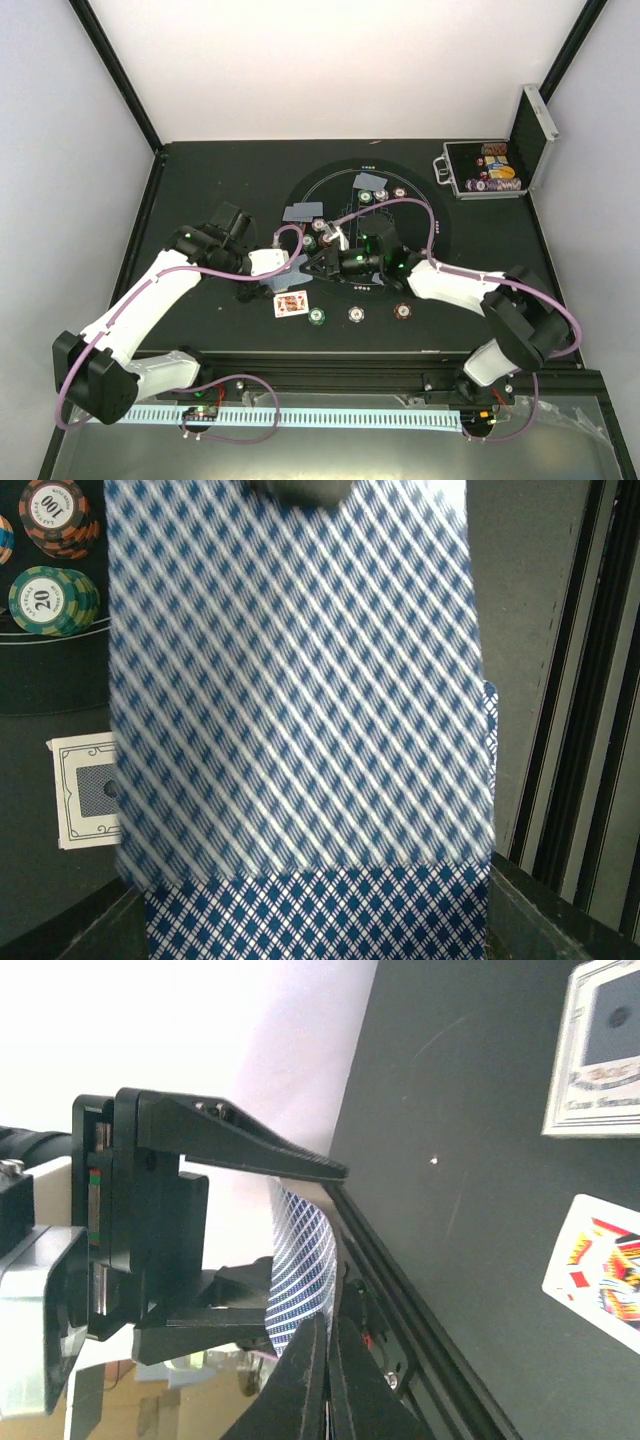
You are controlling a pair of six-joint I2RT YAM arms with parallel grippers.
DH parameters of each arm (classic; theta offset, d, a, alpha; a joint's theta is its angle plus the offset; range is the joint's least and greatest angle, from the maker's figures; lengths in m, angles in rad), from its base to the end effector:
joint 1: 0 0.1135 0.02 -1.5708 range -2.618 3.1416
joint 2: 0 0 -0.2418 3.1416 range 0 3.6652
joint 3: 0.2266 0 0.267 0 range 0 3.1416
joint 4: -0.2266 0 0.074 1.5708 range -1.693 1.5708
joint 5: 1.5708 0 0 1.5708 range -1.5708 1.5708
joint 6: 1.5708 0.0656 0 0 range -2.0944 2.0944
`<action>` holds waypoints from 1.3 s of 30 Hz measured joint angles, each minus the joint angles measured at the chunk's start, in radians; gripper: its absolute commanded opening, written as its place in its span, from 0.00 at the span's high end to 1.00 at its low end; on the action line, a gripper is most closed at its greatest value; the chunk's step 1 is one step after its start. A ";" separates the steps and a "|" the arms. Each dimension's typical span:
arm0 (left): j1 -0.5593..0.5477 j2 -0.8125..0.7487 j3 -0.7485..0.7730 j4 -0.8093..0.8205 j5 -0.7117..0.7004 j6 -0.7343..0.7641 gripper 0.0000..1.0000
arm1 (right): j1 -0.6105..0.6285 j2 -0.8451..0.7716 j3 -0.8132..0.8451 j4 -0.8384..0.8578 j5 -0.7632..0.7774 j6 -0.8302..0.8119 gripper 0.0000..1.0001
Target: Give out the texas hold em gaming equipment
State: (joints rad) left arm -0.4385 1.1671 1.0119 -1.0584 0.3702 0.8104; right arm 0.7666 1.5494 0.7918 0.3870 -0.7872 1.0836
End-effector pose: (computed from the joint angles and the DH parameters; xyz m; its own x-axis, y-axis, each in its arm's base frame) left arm 0.2059 -0.1228 0.2283 -0.2148 0.8468 -0.4866 0.9663 0.2565 0.0197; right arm 0.2250 0.2813 0.1765 -0.9750 -0.0731 -0.2097 -0.2213 0.2456 0.9438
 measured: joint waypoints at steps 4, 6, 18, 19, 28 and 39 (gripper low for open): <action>0.000 0.000 0.000 -0.001 0.000 0.000 0.99 | -0.052 -0.058 -0.034 -0.051 0.008 -0.013 0.99; 0.000 0.000 0.000 -0.001 0.000 0.000 0.98 | -0.098 -0.106 -0.074 -0.076 0.009 -0.022 0.99; 0.000 0.000 0.000 -0.001 0.000 0.000 0.98 | -0.557 -0.346 -0.301 -0.389 0.018 -0.241 0.99; 0.000 0.000 0.000 -0.001 0.000 0.000 0.98 | -0.597 -0.346 -0.314 -0.412 0.020 -0.264 0.99; 0.000 0.000 0.000 -0.001 0.000 0.000 0.98 | -0.690 -0.305 -0.336 -0.574 0.117 -0.399 0.76; 0.000 0.000 0.000 -0.001 0.000 0.000 0.99 | -0.680 -0.434 -0.260 -0.784 0.315 -0.448 0.37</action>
State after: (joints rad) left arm -0.4385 1.1671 1.0119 -1.0592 0.3702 0.8108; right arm 0.0864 1.1152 0.5320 -0.3973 -0.4721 0.6353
